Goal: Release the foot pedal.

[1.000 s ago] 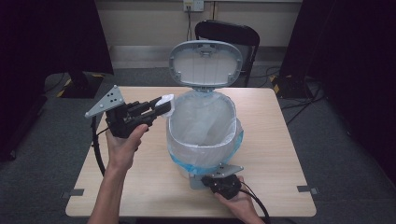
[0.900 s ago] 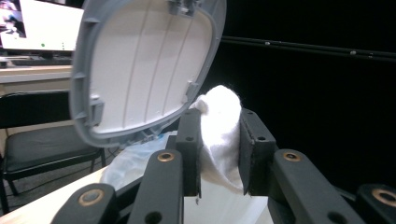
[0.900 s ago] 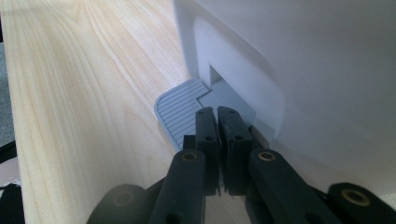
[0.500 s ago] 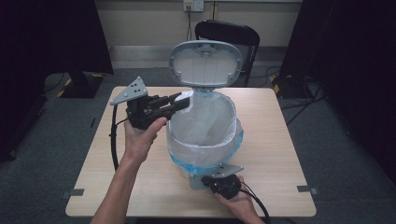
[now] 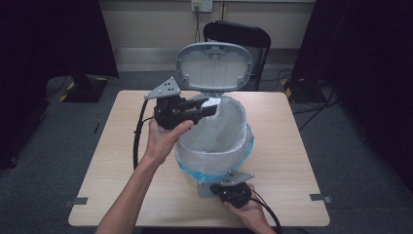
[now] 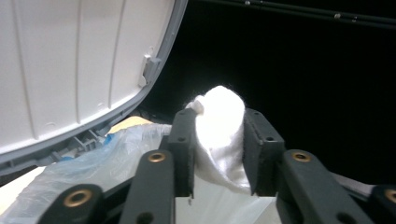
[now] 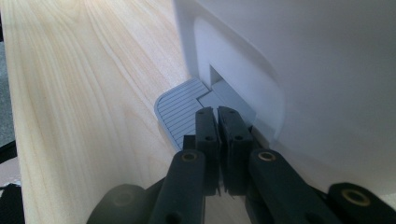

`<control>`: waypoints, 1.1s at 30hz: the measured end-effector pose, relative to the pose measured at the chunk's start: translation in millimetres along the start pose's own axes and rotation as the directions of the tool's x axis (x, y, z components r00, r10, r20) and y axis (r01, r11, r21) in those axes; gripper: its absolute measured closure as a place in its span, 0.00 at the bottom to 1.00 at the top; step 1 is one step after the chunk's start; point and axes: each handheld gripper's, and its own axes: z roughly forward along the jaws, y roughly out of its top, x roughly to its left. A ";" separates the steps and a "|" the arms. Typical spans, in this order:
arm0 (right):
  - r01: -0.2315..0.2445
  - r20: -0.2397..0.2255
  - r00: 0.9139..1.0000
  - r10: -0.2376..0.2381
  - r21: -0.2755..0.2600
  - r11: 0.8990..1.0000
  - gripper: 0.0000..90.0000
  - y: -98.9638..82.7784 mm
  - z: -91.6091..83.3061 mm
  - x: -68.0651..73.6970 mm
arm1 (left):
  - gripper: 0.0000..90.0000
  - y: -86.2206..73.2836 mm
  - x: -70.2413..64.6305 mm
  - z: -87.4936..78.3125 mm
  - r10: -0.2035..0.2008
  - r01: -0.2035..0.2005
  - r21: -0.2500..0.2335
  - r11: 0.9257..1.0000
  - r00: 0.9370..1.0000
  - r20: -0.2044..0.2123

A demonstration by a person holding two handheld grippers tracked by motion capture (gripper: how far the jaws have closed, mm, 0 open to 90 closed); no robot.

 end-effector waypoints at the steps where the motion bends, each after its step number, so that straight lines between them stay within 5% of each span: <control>1: 0.001 0.000 1.000 -0.001 0.000 1.000 0.97 0.0 0.0 0.0 | 0.68 -0.1 0.9 0.6 -0.001 0.001 0.004 1.000 1.000 0.004; 17: 0.000 -0.004 1.000 0.000 -0.003 1.000 0.97 -0.4 0.0 -0.6 | 0.37 2.3 1.5 -8.9 0.010 -0.010 -0.006 1.000 1.000 -0.020; 29: 0.002 -0.007 1.000 -0.002 -0.014 1.000 0.97 -1.6 0.1 -0.9 | 0.33 -0.6 8.3 -47.1 0.023 -0.032 -0.067 0.997 0.992 -0.128; 33: 0.001 -0.006 1.000 -0.001 -0.013 1.000 0.97 -1.6 0.1 -1.0 | 0.34 -4.6 14.0 -67.9 0.012 -0.027 -0.078 0.997 0.983 -0.182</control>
